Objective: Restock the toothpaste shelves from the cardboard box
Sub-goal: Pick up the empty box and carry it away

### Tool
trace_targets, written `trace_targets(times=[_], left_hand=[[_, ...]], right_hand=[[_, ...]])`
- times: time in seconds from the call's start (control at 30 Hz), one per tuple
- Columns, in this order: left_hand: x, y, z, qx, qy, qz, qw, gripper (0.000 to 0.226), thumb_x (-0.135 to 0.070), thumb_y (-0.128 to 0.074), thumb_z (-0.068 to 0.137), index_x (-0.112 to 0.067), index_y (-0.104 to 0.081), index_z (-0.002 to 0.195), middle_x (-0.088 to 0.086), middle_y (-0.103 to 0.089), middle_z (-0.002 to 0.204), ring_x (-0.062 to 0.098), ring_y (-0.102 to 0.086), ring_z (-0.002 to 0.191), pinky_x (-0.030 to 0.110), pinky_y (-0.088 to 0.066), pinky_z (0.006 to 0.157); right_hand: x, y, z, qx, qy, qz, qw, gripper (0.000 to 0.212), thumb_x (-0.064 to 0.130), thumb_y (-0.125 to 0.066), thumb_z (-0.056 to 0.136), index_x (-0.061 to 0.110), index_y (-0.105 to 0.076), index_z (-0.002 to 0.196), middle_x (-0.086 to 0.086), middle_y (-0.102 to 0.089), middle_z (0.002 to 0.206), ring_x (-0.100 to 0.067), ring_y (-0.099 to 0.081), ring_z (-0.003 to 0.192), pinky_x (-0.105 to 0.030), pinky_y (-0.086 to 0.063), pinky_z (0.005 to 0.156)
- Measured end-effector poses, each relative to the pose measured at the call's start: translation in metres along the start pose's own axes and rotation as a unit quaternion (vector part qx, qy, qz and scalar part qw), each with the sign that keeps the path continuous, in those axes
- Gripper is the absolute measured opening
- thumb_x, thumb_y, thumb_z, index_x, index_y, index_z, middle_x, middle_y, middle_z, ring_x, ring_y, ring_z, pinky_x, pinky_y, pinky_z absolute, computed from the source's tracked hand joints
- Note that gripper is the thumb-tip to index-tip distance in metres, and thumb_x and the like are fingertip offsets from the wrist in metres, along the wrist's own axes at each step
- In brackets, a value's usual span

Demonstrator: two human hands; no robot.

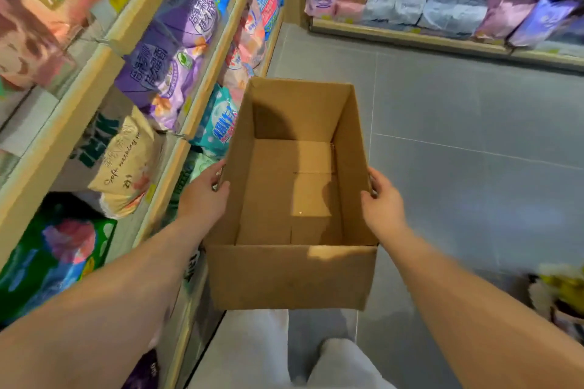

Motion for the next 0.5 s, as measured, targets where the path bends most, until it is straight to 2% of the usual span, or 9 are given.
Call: trace_targets(times=[0.07, 0.13, 0.23, 0.37, 0.5], left_hand=[[0.008, -0.008, 0.040, 0.009, 0.008, 0.018, 1.000, 0.047, -0.025, -0.055, 0.091, -0.041, -0.048, 0.134, 0.002, -0.064, 0.122, 0.027, -0.065, 0.101, 0.041, -0.053, 0.086], [0.015, -0.016, 0.070, 0.005, 0.011, 0.036, 0.999, 0.046, -0.023, -0.056, 0.092, -0.037, -0.048, 0.136, 0.003, -0.063, 0.124, 0.023, -0.063, 0.105, 0.034, -0.050, 0.088], [0.038, -0.041, 0.113, 0.003, 0.030, 0.047, 0.998, 0.047, -0.024, -0.055, 0.093, -0.037, -0.046, 0.137, 0.003, -0.061, 0.128, 0.022, -0.060, 0.110, 0.027, -0.046, 0.084], [0.090, -0.092, 0.166, 0.008, 0.055, 0.066, 0.996, 0.046, -0.029, -0.052, 0.095, -0.039, -0.043, 0.138, 0.002, -0.057, 0.132, 0.022, -0.056, 0.116, 0.029, -0.045, 0.089], [0.158, -0.153, 0.220, 0.021, 0.064, 0.068, 0.995, 0.046, -0.029, -0.054, 0.093, -0.042, -0.044, 0.136, 0.005, -0.058, 0.130, 0.024, -0.056, 0.116, 0.030, -0.045, 0.094]], right_hand=[[0.000, -0.025, 0.026, -0.004, -0.008, 0.008, 1.000, 0.049, 0.005, -0.047, 0.095, 0.023, -0.042, 0.140, 0.001, -0.051, 0.137, -0.019, -0.050, 0.124, -0.028, -0.043, 0.098], [-0.005, -0.044, 0.050, -0.007, -0.026, 0.011, 1.000, 0.049, 0.004, -0.046, 0.095, 0.022, -0.042, 0.140, 0.001, -0.052, 0.136, -0.018, -0.051, 0.122, -0.023, -0.041, 0.093], [-0.024, -0.074, 0.093, -0.009, -0.056, -0.010, 0.998, 0.050, 0.007, -0.047, 0.095, 0.026, -0.041, 0.141, 0.003, -0.052, 0.136, -0.012, -0.052, 0.115, -0.020, -0.040, 0.086], [-0.074, -0.127, 0.151, 0.002, -0.072, -0.034, 0.997, 0.050, 0.010, -0.048, 0.096, 0.029, -0.040, 0.141, 0.001, -0.050, 0.139, -0.019, -0.052, 0.121, -0.025, -0.044, 0.086], [-0.137, -0.186, 0.201, 0.008, -0.085, -0.041, 0.995, 0.049, 0.010, -0.047, 0.096, 0.026, -0.039, 0.142, -0.002, -0.049, 0.140, -0.023, -0.050, 0.124, -0.035, -0.046, 0.099]])
Point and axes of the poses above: each hand's wrist, its own z-axis towards the middle knuckle, its own y-axis out of the back of the hand, x = y × z, the point moved 7 cm from there along z, towards the middle knuckle
